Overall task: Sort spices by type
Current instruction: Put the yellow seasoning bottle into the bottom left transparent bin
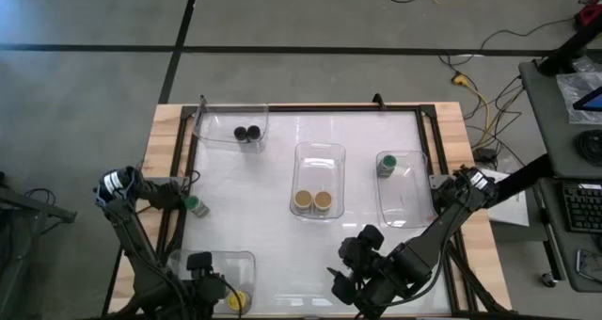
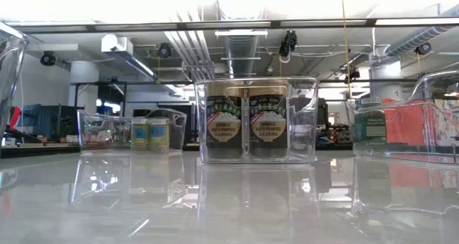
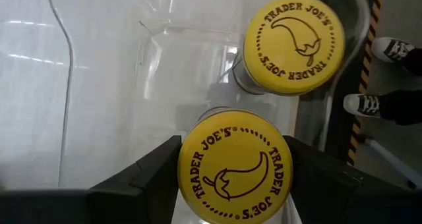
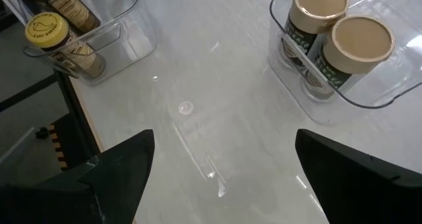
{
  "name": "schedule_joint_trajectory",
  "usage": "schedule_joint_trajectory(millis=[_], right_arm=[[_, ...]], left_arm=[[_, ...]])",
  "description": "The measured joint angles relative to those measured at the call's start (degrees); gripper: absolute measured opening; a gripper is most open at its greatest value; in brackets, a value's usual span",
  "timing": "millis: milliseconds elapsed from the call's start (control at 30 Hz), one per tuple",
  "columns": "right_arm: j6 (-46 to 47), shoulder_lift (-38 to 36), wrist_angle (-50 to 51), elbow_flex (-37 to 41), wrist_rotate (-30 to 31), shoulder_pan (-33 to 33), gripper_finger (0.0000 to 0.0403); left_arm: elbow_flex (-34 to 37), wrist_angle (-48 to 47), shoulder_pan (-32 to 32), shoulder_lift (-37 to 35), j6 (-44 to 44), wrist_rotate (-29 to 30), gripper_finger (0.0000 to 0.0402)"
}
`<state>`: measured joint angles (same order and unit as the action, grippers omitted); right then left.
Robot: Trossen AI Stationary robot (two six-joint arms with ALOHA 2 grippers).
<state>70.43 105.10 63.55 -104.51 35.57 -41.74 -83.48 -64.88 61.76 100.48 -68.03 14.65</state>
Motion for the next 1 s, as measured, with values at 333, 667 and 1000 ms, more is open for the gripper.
schedule_joint_trajectory(millis=[333,667,1000], right_arm=[[0.02,0.00,-0.02,0.00,0.00,0.00,0.0359],[0.04,0.00,-0.04,0.00,0.00,0.00,0.0359],[-0.19,0.00,-0.02,0.00,0.00,0.00,0.0359]], left_arm=[[0.00,3.32,-0.01,2.01,-0.05,-0.08,0.0217],[0.02,3.45,-0.02,2.01,-0.24,0.83,0.0217],[0.76,4.95,0.09,2.01,-1.26,0.63,0.0217]])
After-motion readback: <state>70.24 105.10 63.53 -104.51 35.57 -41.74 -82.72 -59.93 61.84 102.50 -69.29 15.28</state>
